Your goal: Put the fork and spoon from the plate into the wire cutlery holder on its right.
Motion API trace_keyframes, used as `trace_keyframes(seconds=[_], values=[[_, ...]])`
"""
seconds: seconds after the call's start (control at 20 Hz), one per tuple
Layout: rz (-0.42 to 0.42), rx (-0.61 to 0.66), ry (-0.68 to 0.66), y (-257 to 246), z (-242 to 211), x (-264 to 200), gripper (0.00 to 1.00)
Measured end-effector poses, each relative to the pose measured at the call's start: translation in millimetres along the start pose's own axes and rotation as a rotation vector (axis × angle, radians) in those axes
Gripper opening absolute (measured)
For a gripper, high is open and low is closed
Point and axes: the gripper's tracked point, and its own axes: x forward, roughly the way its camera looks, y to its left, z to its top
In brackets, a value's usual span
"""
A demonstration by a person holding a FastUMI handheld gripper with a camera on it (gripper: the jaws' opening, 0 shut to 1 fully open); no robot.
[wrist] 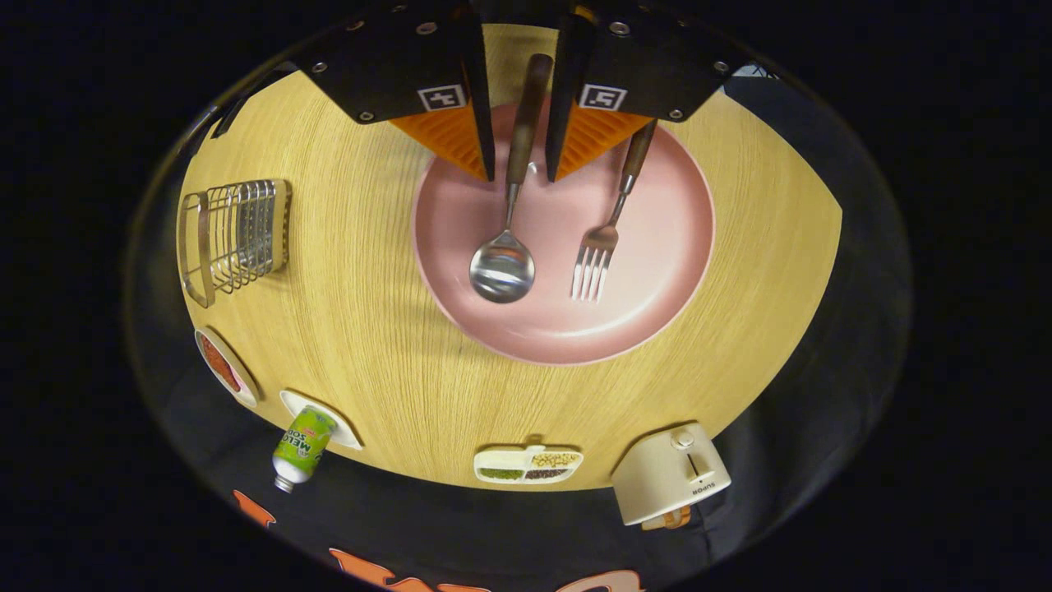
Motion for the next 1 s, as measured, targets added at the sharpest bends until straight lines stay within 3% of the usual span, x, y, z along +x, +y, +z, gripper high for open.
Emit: trace_keyframes(seconds=[0.2,0.4,0.7,1.0], values=[[-0.031,0.057,0.000,0.7,-4.8,4.3,0.17],[-0.021,0.060,-0.018,0.1,0.0,3.5,0.08],[0.052,0.058,-0.142,-24.3,31.8,-33.2,0.05],[0.024,0.108,-0.251,-84.1,58.7,-87.9,0.05]])
